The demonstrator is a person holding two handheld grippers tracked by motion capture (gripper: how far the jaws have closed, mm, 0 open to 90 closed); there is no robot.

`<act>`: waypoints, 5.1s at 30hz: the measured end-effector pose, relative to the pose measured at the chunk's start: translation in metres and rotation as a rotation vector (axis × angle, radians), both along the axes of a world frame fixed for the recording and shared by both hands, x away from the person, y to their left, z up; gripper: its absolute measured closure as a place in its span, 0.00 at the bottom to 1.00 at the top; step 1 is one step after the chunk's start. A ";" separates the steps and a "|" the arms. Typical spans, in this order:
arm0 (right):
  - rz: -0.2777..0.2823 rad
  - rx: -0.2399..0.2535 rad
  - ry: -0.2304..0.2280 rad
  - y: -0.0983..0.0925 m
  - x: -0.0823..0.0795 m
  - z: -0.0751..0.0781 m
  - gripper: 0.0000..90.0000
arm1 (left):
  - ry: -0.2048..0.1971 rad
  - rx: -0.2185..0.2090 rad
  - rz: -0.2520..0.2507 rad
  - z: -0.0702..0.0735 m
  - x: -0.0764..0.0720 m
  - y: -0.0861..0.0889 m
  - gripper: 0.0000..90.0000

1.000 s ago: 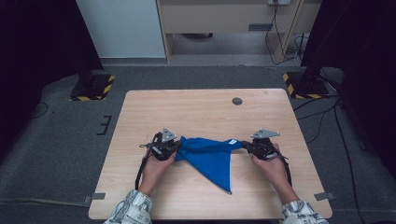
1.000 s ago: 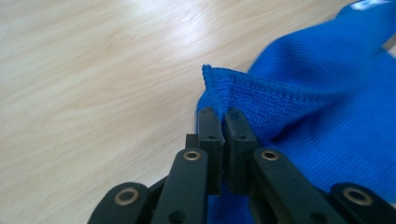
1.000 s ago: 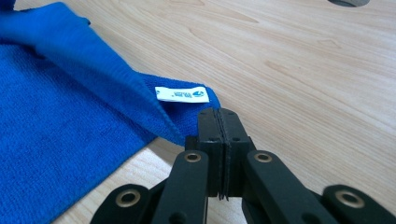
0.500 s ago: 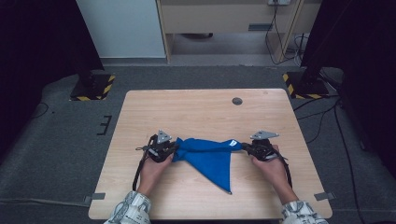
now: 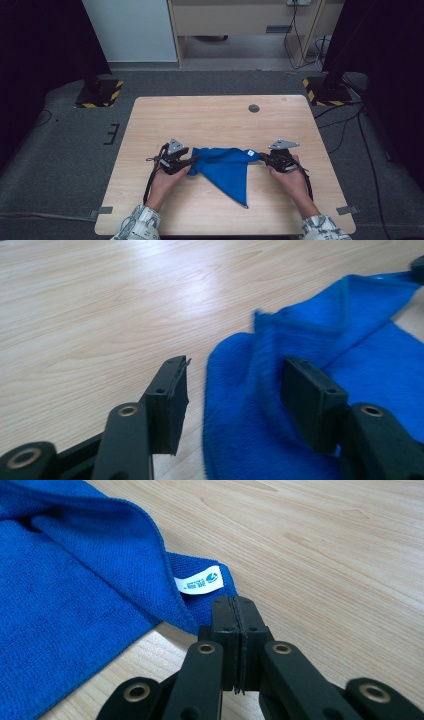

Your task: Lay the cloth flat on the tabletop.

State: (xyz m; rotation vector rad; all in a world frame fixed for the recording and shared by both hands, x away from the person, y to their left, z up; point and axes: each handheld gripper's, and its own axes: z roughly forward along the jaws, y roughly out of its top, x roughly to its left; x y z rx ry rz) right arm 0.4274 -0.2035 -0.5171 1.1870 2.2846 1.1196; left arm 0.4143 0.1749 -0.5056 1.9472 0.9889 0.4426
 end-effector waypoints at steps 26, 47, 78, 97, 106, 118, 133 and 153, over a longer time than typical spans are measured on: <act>-0.007 0.027 -0.022 -0.002 -0.002 0.007 0.99 | -0.020 -0.107 -0.004 0.012 0.011 0.001 0.99; -0.017 0.110 -0.128 -0.015 -0.004 0.039 0.99 | -0.097 -0.079 0.036 0.044 0.011 0.009 0.99; -0.024 0.158 -0.267 -0.024 -0.007 0.104 0.99 | -0.151 -0.106 -0.015 0.098 0.012 0.009 0.99; -0.022 0.189 -0.329 -0.030 -0.021 0.133 0.99 | -0.192 -0.129 -0.036 0.125 -0.004 0.006 0.99; -0.026 0.194 -0.338 -0.033 -0.021 0.139 0.99 | -0.194 -0.147 -0.040 0.128 -0.006 0.006 0.99; -0.033 0.215 -0.359 -0.036 -0.024 0.145 0.99 | -0.213 -0.148 -0.056 0.138 -0.011 0.005 0.99; -0.019 0.222 -0.394 -0.041 -0.042 0.160 0.99 | -0.248 -0.153 -0.077 0.154 -0.035 0.004 0.99; -0.024 0.238 -0.409 -0.050 -0.077 0.183 0.99 | -0.217 -0.149 -0.108 0.168 -0.046 0.003 0.99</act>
